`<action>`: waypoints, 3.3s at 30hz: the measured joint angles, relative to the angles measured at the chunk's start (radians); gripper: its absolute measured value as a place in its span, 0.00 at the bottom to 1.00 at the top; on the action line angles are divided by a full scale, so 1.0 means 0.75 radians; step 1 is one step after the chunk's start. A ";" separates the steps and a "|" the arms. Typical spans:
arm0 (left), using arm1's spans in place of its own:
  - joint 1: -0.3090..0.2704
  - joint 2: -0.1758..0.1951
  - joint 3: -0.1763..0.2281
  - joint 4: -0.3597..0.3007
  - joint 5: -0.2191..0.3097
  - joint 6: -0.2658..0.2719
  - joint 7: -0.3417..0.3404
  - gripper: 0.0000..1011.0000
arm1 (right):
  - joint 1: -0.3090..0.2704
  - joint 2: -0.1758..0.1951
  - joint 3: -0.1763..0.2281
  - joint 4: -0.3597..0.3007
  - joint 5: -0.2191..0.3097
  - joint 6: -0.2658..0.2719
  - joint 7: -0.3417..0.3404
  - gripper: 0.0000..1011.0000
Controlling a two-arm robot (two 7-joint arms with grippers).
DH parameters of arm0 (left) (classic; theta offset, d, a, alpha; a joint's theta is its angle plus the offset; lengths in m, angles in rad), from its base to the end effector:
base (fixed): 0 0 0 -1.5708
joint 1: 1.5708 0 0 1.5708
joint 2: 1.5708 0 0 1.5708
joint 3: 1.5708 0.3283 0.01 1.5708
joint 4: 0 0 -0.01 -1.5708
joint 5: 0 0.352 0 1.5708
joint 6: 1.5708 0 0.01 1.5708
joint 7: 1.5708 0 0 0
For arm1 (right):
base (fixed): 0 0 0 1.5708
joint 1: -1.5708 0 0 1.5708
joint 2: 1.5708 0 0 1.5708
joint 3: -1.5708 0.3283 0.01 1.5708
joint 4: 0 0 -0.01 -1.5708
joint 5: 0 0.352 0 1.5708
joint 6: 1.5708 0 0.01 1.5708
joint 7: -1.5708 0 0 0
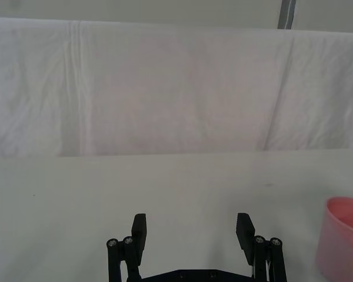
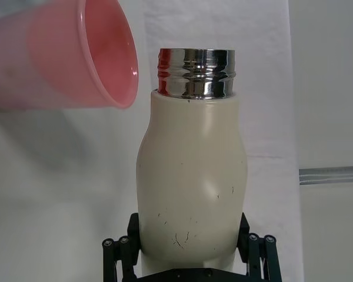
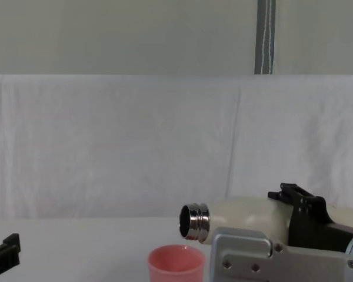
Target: Grasp the thermos with one hand and pour water into the cup lid.
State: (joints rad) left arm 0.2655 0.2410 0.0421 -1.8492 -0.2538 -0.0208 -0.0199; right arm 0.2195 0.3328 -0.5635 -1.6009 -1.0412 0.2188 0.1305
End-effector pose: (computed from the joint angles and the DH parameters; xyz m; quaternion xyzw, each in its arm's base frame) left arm 0.2862 0.0422 -0.3213 -0.0174 0.0064 0.6616 0.7496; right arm 0.3895 0.0789 -0.2972 -0.4137 -0.5096 -0.4028 0.6379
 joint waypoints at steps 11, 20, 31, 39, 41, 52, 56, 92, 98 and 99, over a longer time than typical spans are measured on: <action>0.000 0.000 0.000 0.000 0.000 0.000 0.000 0.99 | 0.007 0.008 -0.002 -0.005 -0.033 0.019 0.009 0.95; 0.000 0.000 0.000 0.000 0.000 0.000 0.000 0.99 | 0.014 0.010 -0.007 -0.006 -0.061 0.032 0.015 0.95; 0.000 0.000 0.000 0.000 0.000 0.000 0.000 0.99 | 0.023 0.017 -0.012 -0.012 -0.082 0.039 0.026 0.95; 0.000 0.000 0.000 0.000 0.000 0.000 0.000 0.99 | 0.032 0.023 -0.017 -0.015 -0.097 0.041 0.034 0.95; 0.000 0.000 0.000 0.000 0.000 0.000 0.000 0.99 | 0.033 0.025 -0.019 -0.016 -0.100 0.041 0.037 0.95; 0.000 0.000 0.000 0.000 0.000 0.000 0.000 0.99 | 0.039 0.028 -0.029 -0.023 -0.116 0.045 0.046 0.95; 0.000 0.000 0.000 0.000 0.000 0.000 0.000 0.99 | 0.041 0.028 -0.034 -0.024 -0.121 0.047 0.051 0.95; 0.000 0.000 0.000 0.000 0.000 0.000 0.000 0.99 | 0.037 0.034 -0.041 -0.043 -0.134 0.057 0.072 0.95; 0.000 0.000 0.000 0.000 0.000 0.000 0.000 0.99 | 0.039 0.036 -0.040 -0.046 -0.135 0.058 0.074 0.95; 0.000 0.000 0.000 0.000 0.000 0.000 0.000 0.99 | 0.039 0.036 -0.039 -0.046 -0.136 0.058 0.074 0.95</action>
State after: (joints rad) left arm 0.2655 0.2409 0.0421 -1.8492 -0.2538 -0.0208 -0.0199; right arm 0.2486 0.3595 -0.5929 -1.6356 -1.1429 0.2625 0.1861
